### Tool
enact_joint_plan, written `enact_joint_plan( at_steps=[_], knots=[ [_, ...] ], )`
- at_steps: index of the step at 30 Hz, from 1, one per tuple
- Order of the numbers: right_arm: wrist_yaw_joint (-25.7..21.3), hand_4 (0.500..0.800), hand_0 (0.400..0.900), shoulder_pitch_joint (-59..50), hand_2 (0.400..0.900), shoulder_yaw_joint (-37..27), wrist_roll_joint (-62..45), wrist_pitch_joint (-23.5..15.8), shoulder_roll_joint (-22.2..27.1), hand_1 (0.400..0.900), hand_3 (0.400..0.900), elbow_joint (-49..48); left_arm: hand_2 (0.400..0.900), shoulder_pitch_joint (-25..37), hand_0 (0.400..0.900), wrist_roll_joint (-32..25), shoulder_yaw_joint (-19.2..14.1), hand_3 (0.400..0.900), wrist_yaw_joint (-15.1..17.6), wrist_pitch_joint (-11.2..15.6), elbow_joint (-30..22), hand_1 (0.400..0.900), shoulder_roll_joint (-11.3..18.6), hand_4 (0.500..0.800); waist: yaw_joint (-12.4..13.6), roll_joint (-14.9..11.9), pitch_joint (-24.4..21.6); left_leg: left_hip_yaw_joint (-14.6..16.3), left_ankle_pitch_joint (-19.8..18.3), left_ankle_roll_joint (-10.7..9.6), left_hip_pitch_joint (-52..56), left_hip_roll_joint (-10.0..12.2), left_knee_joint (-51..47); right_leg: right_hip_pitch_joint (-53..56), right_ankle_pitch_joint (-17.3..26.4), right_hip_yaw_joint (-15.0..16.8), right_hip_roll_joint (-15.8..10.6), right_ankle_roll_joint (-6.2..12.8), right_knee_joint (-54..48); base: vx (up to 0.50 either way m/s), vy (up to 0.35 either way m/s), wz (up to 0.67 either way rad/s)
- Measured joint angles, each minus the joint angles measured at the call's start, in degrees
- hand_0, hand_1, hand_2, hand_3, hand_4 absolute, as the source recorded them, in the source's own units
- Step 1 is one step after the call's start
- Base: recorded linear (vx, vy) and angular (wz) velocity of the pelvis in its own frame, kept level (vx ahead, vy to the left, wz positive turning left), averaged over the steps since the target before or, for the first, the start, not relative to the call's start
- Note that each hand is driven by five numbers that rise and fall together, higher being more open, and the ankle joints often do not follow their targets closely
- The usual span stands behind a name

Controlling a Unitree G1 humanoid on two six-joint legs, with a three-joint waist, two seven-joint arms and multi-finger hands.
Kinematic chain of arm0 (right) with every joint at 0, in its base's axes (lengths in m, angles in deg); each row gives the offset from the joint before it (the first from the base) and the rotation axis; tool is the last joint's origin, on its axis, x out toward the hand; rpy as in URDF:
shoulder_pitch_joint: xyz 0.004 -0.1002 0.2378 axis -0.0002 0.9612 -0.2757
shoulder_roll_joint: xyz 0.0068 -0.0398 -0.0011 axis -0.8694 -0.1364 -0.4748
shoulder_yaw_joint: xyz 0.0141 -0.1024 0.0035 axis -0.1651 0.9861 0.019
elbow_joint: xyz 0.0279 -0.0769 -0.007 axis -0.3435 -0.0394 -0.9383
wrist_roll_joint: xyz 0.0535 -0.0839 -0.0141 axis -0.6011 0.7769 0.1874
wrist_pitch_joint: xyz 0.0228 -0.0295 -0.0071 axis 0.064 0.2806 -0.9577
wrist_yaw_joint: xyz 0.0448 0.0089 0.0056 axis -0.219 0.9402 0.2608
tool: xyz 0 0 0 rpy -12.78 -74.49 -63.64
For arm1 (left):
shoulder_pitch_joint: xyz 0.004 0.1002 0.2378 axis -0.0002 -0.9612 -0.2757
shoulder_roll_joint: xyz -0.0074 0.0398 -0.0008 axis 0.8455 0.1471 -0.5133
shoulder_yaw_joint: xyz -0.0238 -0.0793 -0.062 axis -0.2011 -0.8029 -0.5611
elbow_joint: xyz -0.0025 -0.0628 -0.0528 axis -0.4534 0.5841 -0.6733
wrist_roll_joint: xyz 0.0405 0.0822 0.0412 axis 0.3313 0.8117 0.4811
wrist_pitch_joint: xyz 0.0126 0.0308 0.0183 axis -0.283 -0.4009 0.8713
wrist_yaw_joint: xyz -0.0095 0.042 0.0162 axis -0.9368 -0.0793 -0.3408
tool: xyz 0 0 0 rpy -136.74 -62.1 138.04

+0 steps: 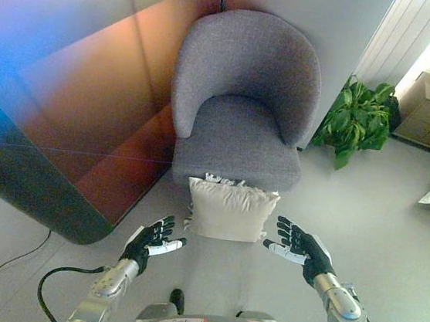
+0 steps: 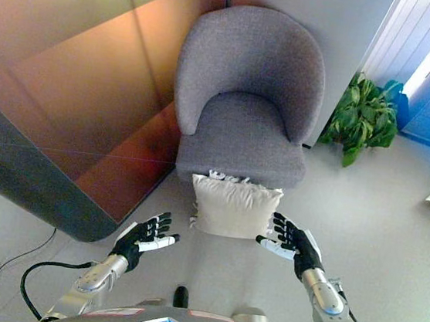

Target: Pick up the pillow and put it on the sofa.

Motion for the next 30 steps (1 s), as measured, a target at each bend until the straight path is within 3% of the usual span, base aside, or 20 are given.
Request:
enact_joint_plan(
  at_steps=[3,6,10,12,15,18,19,21,22,23,27,29,30],
  knots=[
    [0.02,0.8,0.9,-0.02,0.9,0.02,0.0,-0.01,-0.05,0.9,0.9,-0.01,0.9,0.46,0.9,0.0,0.1,0.9,-0.02,-0.24,-0.01,0.9,0.16,0.8,0.04,-0.12,1.59,-0.79,-0.16,-0.56,-0.56,0.62,1.29,-0.31,-0.43,0.39,0.82,-0.7,0.5,-0.02,-0.158,-0.12],
    [-0.1,0.8,0.9,-1.3,0.9,0.18,-0.02,-0.07,-0.09,0.9,0.9,-0.05,0.9,0.95,0.9,-0.05,0.14,0.9,-0.01,-0.29,-0.06,0.9,0.92,0.8,0.41,-0.13,3.59,-1.02,-1.28,-1.75,-2.99,2.02,6.01,-1.92,-1.68,1.99,2.61,-2.65,3.0,-0.01,-0.143,-0.12],
    [-1.18,0.8,0.9,-4.26,0.9,-0.09,-0.04,-0.36,-0.32,0.9,0.9,-0.1,0.9,3.26,0.9,-0.21,1.03,0.9,0.0,-1.38,0.03,0.9,2.09,0.8,1.82,-2.25,7.52,-3.79,1.38,-5.29,-9.17,1.31,18.29,-3.75,-2.58,3.76,1.51,-4.37,6.87,0.07,-0.013,-0.11],
    [-2.37,0.8,0.9,-5.24,0.9,-0.88,-0.04,-0.45,-0.08,0.9,0.9,-0.08,0.9,4.25,0.9,-0.24,2.33,0.9,-0.02,-1.4,0.0,0.9,1.63,0.8,2.02,-1.89,8.19,-4.34,1.82,-5.33,-14.51,0.87,24.15,-4.85,-2.62,4.09,0.83,-4.91,7.85,0.17,0.024,-0.15],
    [-3.08,0.8,0.9,-5.32,0.9,-0.82,-0.08,-0.75,0.06,0.9,0.9,-0.08,0.9,4.41,0.9,-0.53,2.91,0.9,0.04,-1.41,0.13,0.9,1.19,0.8,2.5,-1.51,7.95,-3.7,-1.12,-4.6,-14.88,0.34,20.22,-6.6,-2.12,4.27,-0.69,-5.25,7.88,0.23,0.047,-0.21],
    [-3.71,0.8,0.9,-4.96,0.9,-0.74,-0.04,-0.74,1.89,0.9,0.9,0.29,0.9,4.67,0.9,-0.72,2.92,0.9,0.74,-1.34,0.18,0.9,-0.24,0.8,2.77,1.46,7.71,-4.26,-2.24,-4.86,-12.43,2.84,10.54,-6.77,-2.06,4.99,0.81,-3.08,7.69,0.29,0.073,-0.36],
    [-3.85,0.8,0.9,-5.01,0.9,-0.71,-0.01,-0.84,2.93,0.9,0.9,0.41,0.9,4.65,0.9,-0.72,2.93,0.9,0.88,-1.33,0.2,0.9,-1.02,0.8,3.39,3.52,7.14,-3.98,-2.43,-3.81,-10.82,4.05,7.41,-7.79,-2.14,5.66,2.29,-2.02,7.67,0.28,0.096,-0.5],
    [-4.72,0.8,0.9,-6.32,0.9,1.17,-0.01,-0.8,2.75,0.9,0.9,0.55,0.9,5.34,0.9,-0.78,2.08,0.9,1.78,-1.36,0.13,0.9,-0.59,0.8,5.38,2.56,7.6,-0.69,-1.1,-3.24,-11.51,4.57,7.42,-10.08,-4.89,6.68,2.42,-1.38,14.02,0.39,0.161,-0.73],
    [-4.54,0.8,0.9,-6.86,0.9,2.46,0.03,-0.87,2.69,0.9,0.9,0.14,0.9,5.77,0.9,-0.78,1.88,0.9,2.29,-1.32,-0.18,0.9,0.48,0.8,6.6,1.6,7.5,2.19,0.37,-1.72,-11.75,5.1,7.57,-10.76,-8.25,6.5,2.31,-0.93,17.94,0.4,0.193,-0.67],
    [-4.61,0.8,0.9,-7.33,0.9,2.89,0.06,-0.96,1.57,0.9,0.9,0.18,0.9,6.18,0.9,-0.82,1.55,0.9,2.77,-1.39,-0.02,0.9,1.92,0.8,6.61,-0.26,7.52,4.44,-0.06,-1.05,-12.04,4.66,10.07,-9.82,-11.51,6.87,1.76,-2.42,18.17,0.27,0.132,-0.43],
    [-5.06,0.8,0.9,-10.22,0.9,3.43,0.41,-0.98,-0.01,0.9,0.9,0.51,0.9,7.04,0.9,-1.28,0.15,0.9,3.87,-1.33,0.19,0.9,1.85,0.8,8.2,-0.98,7.59,3.96,-4.37,-2.23,-17.77,5.25,18.66,-5.69,-9.68,8.32,0.98,-2.38,11.26,0.44,0.201,-0.18],
    [-5.42,0.8,0.9,-11.05,0.9,3.78,0.57,-1.01,-0.14,0.9,0.9,0.77,0.9,7.81,0.9,-1.27,0.55,0.9,4.12,-1.29,0.08,0.9,1.72,0.8,8.77,-1.41,6.34,2.94,-2.91,-1.1,-17.57,5.06,15.51,-6.81,-11.67,9.48,-0.14,-0.1,13.43,0.47,0.262,0.08],
    [-5.57,0.8,0.9,-11.24,0.9,3.92,0.56,-0.98,-1.02,0.9,0.9,1.11,0.9,8.39,0.9,-1.27,0.72,0.9,4.54,-1.46,0.05,0.9,2.21,0.8,9.15,-3.81,5.91,4.64,-4.66,-0.12,-16.71,2.42,14.49,-7.77,-12.19,9.35,-2.76,1.09,16.29,0.35,0.231,0.2]
  ],
)
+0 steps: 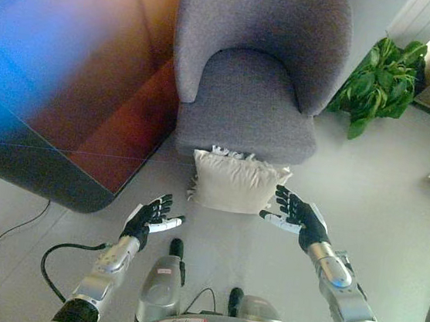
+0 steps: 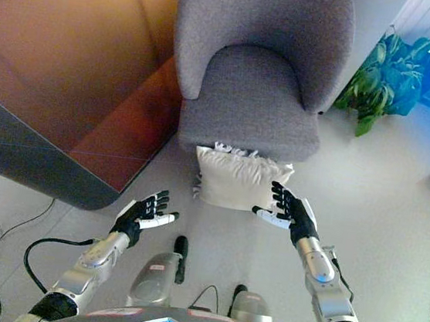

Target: Pick up the pillow and put it on the sofa.

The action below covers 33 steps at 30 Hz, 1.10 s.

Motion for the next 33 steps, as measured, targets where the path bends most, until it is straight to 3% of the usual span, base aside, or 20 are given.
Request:
enact_joint_plan(
  at_steps=[2,4,5,7,8,10,11,14,16,18,20,21,23,25,27,30,33],
  knots=[
    [0.05,0.8,0.9,-0.01,0.9,0.26,0.06,-0.04,-0.1,0.9,0.9,-0.48,0.9,0.76,0.9,0.0,0.21,0.9,0.02,0.02,-0.41,0.9,0.7,0.8,-0.11,-1.0,-0.79,1.56,1.88,1.88,0.59,-0.96,-1.13,-4.89,-0.52,-0.17,-2.08,1.4,9.33,0.33,0.283,0.05],
    [-0.01,0.8,0.9,-1.68,0.9,0.86,0.45,0.08,-0.86,0.9,0.9,-0.4,0.9,2.81,0.9,0.03,0.15,0.9,0.26,0.3,-0.05,0.9,2.0,0.8,-1.65,-1.3,-0.1,2.41,0.27,3.36,1.13,-2.83,-0.47,-10.43,2.85,0.63,-2.62,2.83,20.87,0.29,0.252,0.02],
    [-0.06,0.8,0.9,-1.91,0.9,1.06,0.73,0.13,-1.49,0.9,0.9,-0.45,0.9,3.15,0.9,0.01,0.05,0.9,0.46,0.23,-0.2,0.9,2.26,0.8,-2.63,-1.01,-0.12,2.98,-0.32,4.33,1.96,-2.42,-0.38,-10.34,4.96,0.73,-2.96,3.96,23.7,0.32,0.196,0.16],
    [0.08,0.8,0.9,-3.16,0.9,2.76,2.43,0.17,-1.55,0.9,0.9,-0.43,0.9,4.17,0.9,0.0,0.0,0.9,1.03,0.37,-0.26,0.9,3.47,0.8,-2.06,-0.37,1.0,2.83,-1.81,5.7,5.84,-2.71,-2.79,-12.67,9.15,-0.03,-3.18,3.58,30.28,0.44,0.17,0.22],
    [0.06,0.8,0.9,-4.57,0.9,3.63,3.33,0.06,-1.56,0.9,0.9,-0.62,0.9,4.16,0.9,-0.01,-0.53,0.9,1.68,0.23,-0.11,0.9,3.87,0.8,-2.24,0.43,2.02,2.12,-0.54,5.33,8.47,-2.83,-4.62,-14.16,8.41,-1.0,-3.24,3.35,33.79,0.35,-0.002,0.14],
    [-0.32,0.8,0.9,-5.76,0.9,4.03,4.93,-0.36,-0.75,0.9,0.9,-1.5,0.9,4.32,0.9,-0.04,-0.77,0.9,2.29,0.43,-0.19,0.9,3.6,0.8,-2.85,2.3,2.85,2.47,-1.13,6.14,10.83,-2.92,-7.2,-16.68,8.0,-4.72,-3.42,2.76,32.02,0.27,-0.076,0.15],
    [-0.4,0.8,0.9,-6.24,0.9,4.17,6.5,-0.35,0.1,0.9,0.9,-1.45,0.9,4.45,0.9,-0.06,-0.81,0.9,2.58,0.59,-0.19,0.9,3.23,0.8,-2.86,3.17,2.98,2.63,-0.75,6.31,11.24,-3.05,-8.29,-16.68,7.67,-8.47,-4.25,2.14,26.51,0.31,-0.229,0.31],
    [-2.91,0.8,0.9,-8.42,0.9,5.33,15.23,-0.43,2.6,0.9,0.9,1.54,0.9,5.48,0.9,-0.69,-0.32,0.9,3.0,1.25,0.74,0.9,2.1,0.8,-2.93,3.42,3.13,1.02,-0.08,5.96,11.01,-3.79,-9.76,-16.02,8.39,-10.38,-5.77,3.41,3.27,0.31,-0.349,0.65],
    [-5.03,0.8,0.9,-9.59,0.9,6.03,21.69,0.9,4.57,0.9,0.9,3.84,0.9,6.21,0.9,-1.28,0.33,0.9,3.29,1.28,1.27,0.9,1.71,0.8,-2.9,2.68,3.43,-2.59,0.71,4.63,10.67,-4.84,-10.14,-14.84,12.93,-8.5,-8.17,5.47,-8.89,0.23,-0.341,0.69],
    [-5.57,0.8,0.9,-10.6,0.9,7.15,27.7,1.7,6.74,0.9,0.9,5.45,0.9,6.47,0.9,-1.7,0.38,0.9,3.44,1.35,1.28,0.9,1.83,0.8,-3.84,1.17,3.94,-6.26,1.04,3.17,10.64,-5.63,-10.2,-13.41,17.5,-8.25,-9.6,5.29,-12.43,0.15,-0.304,0.72],
    [-6.54,0.8,0.9,-11.56,0.9,7.9,30.5,2.63,6.81,0.9,0.9,5.98,0.9,6.72,0.9,-1.87,0.45,0.9,4.07,1.41,1.28,0.9,3.04,0.8,-4.08,-2.0,3.8,-9.13,0.78,0.7,9.94,-6.02,-10.19,-11.81,19.11,-7.97,-8.97,4.73,-13.02,0.07,-0.249,0.85],
    [-7.0,0.8,0.9,-12.23,0.9,8.18,31.76,2.58,7.17,0.9,0.9,6.07,0.9,7.03,0.9,-2.21,0.5,0.9,4.35,1.39,1.56,0.9,3.21,0.8,-4.32,-2.57,4.01,-10.65,0.49,-0.61,9.02,-5.92,-9.35,-11.76,23.27,-7.77,-8.49,3.17,-13.29,-0.01,-0.278,1.06],
    [-8.06,0.8,0.9,-15.12,0.9,8.44,33.74,2.73,9.2,0.9,0.9,7.39,0.9,7.21,0.9,-3.35,0.83,0.9,4.97,1.57,1.51,0.9,1.54,0.8,-4.22,0.59,4.55,-12.6,0.83,-2.73,5.83,-1.34,-8.25,-11.98,21.94,-11.69,-4.36,0.8,-12.63,-0.01,-0.247,0.99],
    [-8.46,0.8,0.9,-17.52,0.9,8.44,35.7,2.85,12.31,0.9,0.9,7.4,0.9,8.09,0.9,-3.74,2.51,0.9,5.0,1.64,1.27,0.9,0.69,0.8,-4.81,2.75,5.75,-12.37,1.64,-3.28,3.13,1.37,-7.83,-12.56,21.56,-15.52,-2.13,-0.98,-12.76,-0.01,-0.104,0.45],
    [-9.54,0.8,0.9,-19.97,0.9,8.42,36.28,2.9,14.11,0.9,0.9,7.46,0.9,8.32,0.9,-3.8,4.15,0.9,5.03,1.64,1.24,0.9,-0.19,0.8,-5.81,3.71,6.67,-10.87,1.89,-3.42,2.04,2.76,-8.08,-13.69,21.01,-17.29,-1.11,-2.01,-12.17,-0.03,-0.057,0.06],
    [-10.54,0.8,0.9,-24.08,0.9,8.38,38.3,3.35,15.0,0.9,0.9,7.44,0.9,10.12,0.9,-3.91,4.97,0.9,5.11,1.64,0.87,0.9,-0.73,0.8,-5.77,3.97,9.0,-9.77,2.58,-4.84,-0.43,3.18,-8.12,-17.29,20.65,-16.41,-0.96,-1.95,-10.58,-0.06,-0.001,-0.09],
    [-10.55,0.8,0.9,-25.7,0.9,8.59,38.3,3.81,15.01,0.9,0.9,7.49,0.9,12.8,0.9,-4.26,4.64,0.9,6.02,1.79,-0.4,0.9,-0.57,0.8,-5.77,3.93,11.4,-9.34,2.86,-4.72,-3.68,2.57,-7.18,-21.77,20.21,-15.51,-1.85,-2.01,-7.6,-0.1,0.005,-0.05]
  ],
)
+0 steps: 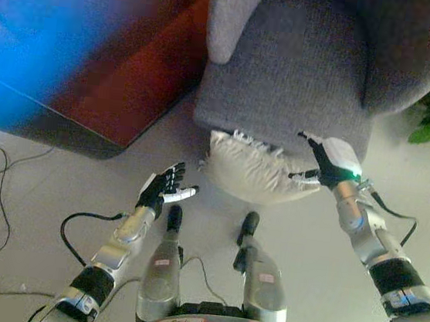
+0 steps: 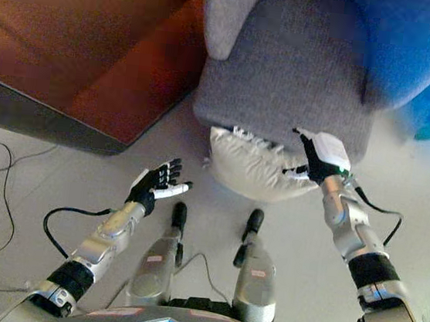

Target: Pick up the pillow and put it on the sofa.

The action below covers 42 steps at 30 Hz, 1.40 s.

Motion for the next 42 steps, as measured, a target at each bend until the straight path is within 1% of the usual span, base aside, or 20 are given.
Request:
enact_joint_plan(
  at_steps=[2,5,7,10,12,15,18,21,22,23,24,25,27,33,38,42],
  knots=[
    [0.04,0.8,0.9,-1.45,0.9,0.0,0.0,0.3,0.0,0.9,0.9,0.05,0.9,2.66,0.9,-0.16,-0.82,0.9,0.91,0.1,-0.54,0.9,0.09,0.8,0.07,0.06,3.42,0.25,0.19,-0.04,-1.44,-0.43,1.07,-2.32,-0.48,0.68,-0.54,-0.12,2.49,-0.12,0.01,0.07],
    [-0.28,0.8,0.9,-2.79,0.9,0.05,-0.01,0.71,-0.18,0.9,0.9,-0.09,0.9,6.03,0.9,-0.16,-1.67,0.9,2.26,0.33,-1.86,0.9,0.38,0.8,-0.06,0.16,5.33,0.55,-0.12,0.45,-7.97,-1.51,4.76,-9.36,-2.1,1.17,-2.3,-0.22,8.26,-0.15,0.014,0.12],
    [-0.95,0.8,0.9,-4.34,0.9,0.07,-0.02,1.16,-0.49,0.9,0.9,0.42,0.9,8.86,0.9,-0.18,-1.66,0.9,3.29,0.38,-1.88,0.9,0.44,0.8,-0.3,0.06,6.36,0.66,-0.61,0.81,-12.52,-2.17,7.88,-14.07,-3.46,1.38,-3.68,-0.41,12.51,-0.08,0.006,0.06],
    [-1.28,0.8,0.9,-6.98,0.9,0.27,-0.02,1.44,-0.77,0.9,0.9,0.58,0.9,12.36,0.9,-0.18,-1.61,0.9,4.45,0.75,-1.81,0.9,0.35,0.8,-0.45,-0.19,6.84,0.99,-2.34,1.17,-19.75,-2.81,14.23,-20.88,-5.86,2.63,-5.12,-0.48,18.96,-0.12,0.033,0.0],
    [-2.29,0.8,0.9,-9.85,0.9,0.51,-0.04,1.58,-1.22,0.9,0.9,1.2,0.9,13.88,0.9,-0.19,-1.57,0.9,5.76,0.89,-1.84,0.9,0.41,0.8,-0.38,-0.42,7.02,1.06,-4.28,1.61,-24.39,-2.94,19.43,-25.1,-7.28,3.63,-5.73,-0.57,23.26,-0.07,0.048,-0.08],
    [-3.76,0.8,0.9,-14.0,0.9,0.77,-0.06,2.02,-1.59,0.9,0.9,2.11,0.9,15.18,0.9,-0.19,-1.56,0.9,6.82,1.3,-1.92,0.9,0.48,0.8,-0.31,-0.68,7.2,0.98,-6.85,1.97,-30.17,-3.12,26.18,-30.48,-8.94,5.23,-6.41,-0.51,28.32,-0.02,0.017,-0.04],
    [-4.98,0.8,0.9,-16.05,0.9,1.28,-0.1,2.46,-1.75,0.9,0.9,2.6,0.9,15.31,0.9,-0.21,-1.42,0.9,7.88,1.48,-2.09,0.9,0.55,0.8,-0.41,-0.92,7.17,1.05,-8.42,2.27,-34.31,-3.35,30.68,-34.35,-10.02,6.47,-7.22,-0.36,32.06,-0.01,0.009,-0.01],
    [-6.56,0.8,0.9,-19.59,0.9,2.31,-0.12,3.05,-1.73,0.9,0.9,5.44,0.9,17.15,0.9,-0.39,-1.52,0.9,8.87,1.54,-2.1,0.9,0.86,0.8,-0.77,-1.1,7.24,1.05,-9.56,2.07,-40.1,-3.44,35.04,-40.05,-10.44,7.85,-7.25,-0.18,35.52,0.04,-0.008,0.0],
    [-6.71,0.8,0.9,-20.22,0.9,2.33,-0.12,3.62,-1.79,0.9,0.9,5.96,0.9,17.2,0.9,-0.72,-1.49,0.9,9.16,1.6,-2.04,0.9,0.88,0.8,-0.61,-1.15,7.26,1.11,-9.39,2.41,-41.79,-3.46,36.12,-41.67,-10.4,8.25,-7.22,-0.28,36.46,0.13,-0.013,0.0],
    [-7.26,0.8,0.9,-20.74,0.9,2.43,-0.11,3.82,-1.95,0.9,0.9,6.51,0.9,17.4,0.9,-1.14,-1.54,0.9,9.42,1.57,-2.09,0.9,0.97,0.8,-0.61,-1.2,7.39,1.05,-9.91,2.19,-43.15,-3.44,37.05,-43.01,-10.56,8.27,-7.26,-0.32,37.33,0.13,-0.009,-0.02],
    [-8.08,0.8,0.9,-21.05,0.9,2.35,-0.09,3.85,-2.0,0.9,0.9,6.92,0.9,17.41,0.9,-1.43,-1.43,0.9,9.84,1.73,-2.16,0.9,1.03,0.8,-0.29,-1.26,7.38,1.03,-10.07,2.49,-44.58,-3.52,38.67,-44.37,-10.52,8.66,-7.24,-0.66,38.61,0.03,0.021,-0.06],
    [-9.27,0.8,0.9,-21.9,0.9,2.45,-0.09,3.98,-2.05,0.9,0.9,7.71,0.9,17.8,0.9,-1.45,-1.43,0.9,10.35,1.73,-2.27,0.9,1.06,0.8,-0.6,-1.29,7.41,0.99,-10.87,2.2,-45.72,-3.47,39.85,-45.58,-11.27,8.77,-7.4,-0.36,39.6,0.02,0.007,-0.04],
    [-11.03,0.8,0.9,-23.58,0.9,2.52,-0.09,4.05,-2.21,0.9,0.9,9.17,0.9,17.78,0.9,-1.51,-1.44,0.9,10.83,1.84,-2.35,0.9,1.11,0.8,-0.45,-1.31,7.41,1.06,-11.03,2.41,-47.57,-3.45,41.05,-47.42,-11.36,9.22,-7.61,-0.38,40.55,0.04,0.012,-0.03],
    [-11.73,0.8,0.9,-28.44,0.9,4.12,-0.29,5.23,-2.27,0.9,0.9,12.11,0.9,18.27,0.9,-2.0,-0.49,0.9,11.02,2.08,-2.4,0.9,2.21,0.8,0.03,-1.3,7.41,0.99,-11.22,2.78,-50.01,-3.55,42.02,-49.47,-11.35,9.24,-7.73,-0.38,41.01,0.02,-0.011,0.03],
    [-9.35,0.8,0.9,-34.48,0.9,5.2,-4.0,6.22,-2.19,0.9,0.9,14.69,0.9,19.22,0.9,-2.51,-0.63,0.9,11.04,2.06,-2.45,0.9,2.23,0.8,0.02,-1.33,7.42,0.66,-11.25,2.8,-52.14,-3.78,42.64,-51.36,-11.47,9.07,-7.97,-0.49,41.68,0.03,-0.02,0.06],
    [-7.32,0.8,0.9,-38.66,0.9,8.2,-7.76,6.67,-2.0,0.9,0.9,17.92,0.9,19.37,0.9,-3.03,-0.61,0.9,11.03,2.03,-2.53,0.9,2.34,0.8,0.06,-1.35,7.42,0.52,-11.24,2.81,-52.51,-3.9,42.61,-51.62,-11.45,8.95,-8.07,-0.57,41.65,0.01,-0.003,0.01]
  ],
)
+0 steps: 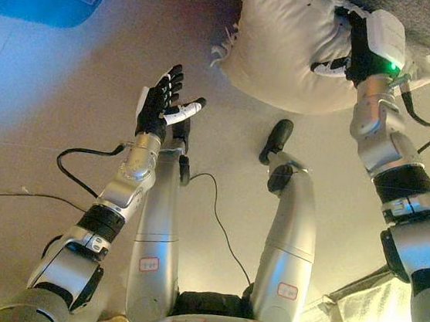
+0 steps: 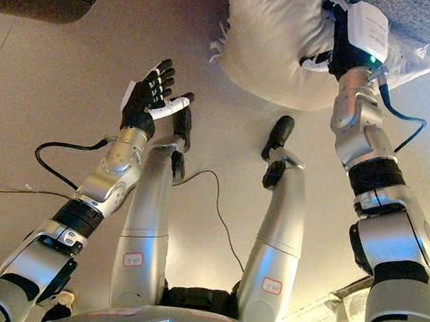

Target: Pick up the pillow and put it on the sofa.

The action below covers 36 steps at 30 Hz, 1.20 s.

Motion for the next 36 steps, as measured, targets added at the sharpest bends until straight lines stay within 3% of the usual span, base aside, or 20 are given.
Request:
enact_joint_plan(
  at_steps=[4,5,6,18,28,32,36],
  knots=[
    [2.2,0.8,0.9,-4.35,0.9,3.97,-3.46,0.76,0.14,0.9,0.9,3.11,0.9,0.03,0.9,-0.9,-0.11,0.9,-0.06,-0.01,-0.12,0.9,0.16,0.8,0.03,0.0,0.0,-0.07,0.01,0.0,-0.38,0.01,-0.06,-0.34,0.0,-0.1,0.02,0.01,-0.09,0.0,0.0,0.0],
    [2.76,0.569,0.516,-5.2,0.516,4.75,-4.12,1.05,0.18,0.516,0.516,3.35,0.9,0.02,0.9,-1.01,-0.11,0.9,-0.06,-0.01,-0.16,0.9,0.18,0.8,0.02,-0.03,0.0,-0.08,0.01,0.0,-0.51,0.01,-0.1,-0.45,0.0,-0.11,0.05,0.01,-0.11,0.0,0.0,0.0],
    [3.17,0.5,0.4,-5.8,0.4,5.0,-4.96,1.07,0.17,0.4,0.4,3.58,0.9,0.02,0.9,-1.1,-0.09,0.9,-0.12,-0.03,-0.19,0.9,0.18,0.8,0.02,-0.04,0.01,-0.06,0.02,0.0,-0.62,0.02,-0.16,-0.61,0.03,-0.1,0.07,-0.04,-0.15,0.0,0.0,0.0],
    [4.13,0.5,0.4,-7.9,0.4,7.27,-7.09,1.0,-0.12,0.4,0.4,4.26,0.9,0.59,0.9,-1.14,1.4,0.9,-0.33,-0.68,-0.83,0.9,0.15,0.8,-0.29,-0.53,0.07,-0.25,-0.07,0.08,-0.71,-0.28,-0.99,-0.53,-0.05,-0.55,0.08,0.2,-0.52,0.0,0.001,-0.01],
    [4.08,0.5,0.4,-7.44,0.4,6.95,-7.05,0.92,-0.94,0.4,0.4,1.72,0.9,1.02,0.9,-1.15,0.66,0.9,0.29,-0.67,-0.64,0.9,-0.26,0.8,0.27,-0.72,0.08,0.18,0.39,-0.12,-0.35,-0.51,-1.01,-0.36,0.54,0.07,0.12,0.56,-1.03,-0.02,0.008,-0.01],
    [3.88,0.5,0.4,-4.94,0.4,4.52,-6.41,1.05,-0.95,0.4,0.4,-1.94,0.9,1.01,0.9,-1.15,-0.39,0.9,1.39,-0.65,-0.66,0.9,-0.49,0.8,-0.03,-0.74,0.1,0.19,0.37,0.0,0.35,-0.46,-1.04,0.55,0.57,0.0,0.11,0.59,-1.29,-0.03,0.007,0.0],
    [3.17,0.5,0.4,1.5,0.4,1.17,-3.79,1.08,-1.09,0.4,0.4,-8.5,0.9,-0.16,0.9,-1.16,-3.59,0.9,3.19,-0.61,-0.47,0.9,-2.08,0.8,0.03,-0.83,0.11,0.5,0.41,0.17,3.88,-0.46,-2.66,4.02,0.7,-0.05,0.19,0.82,-3.06,-0.02,0.012,-0.01]
  ],
)
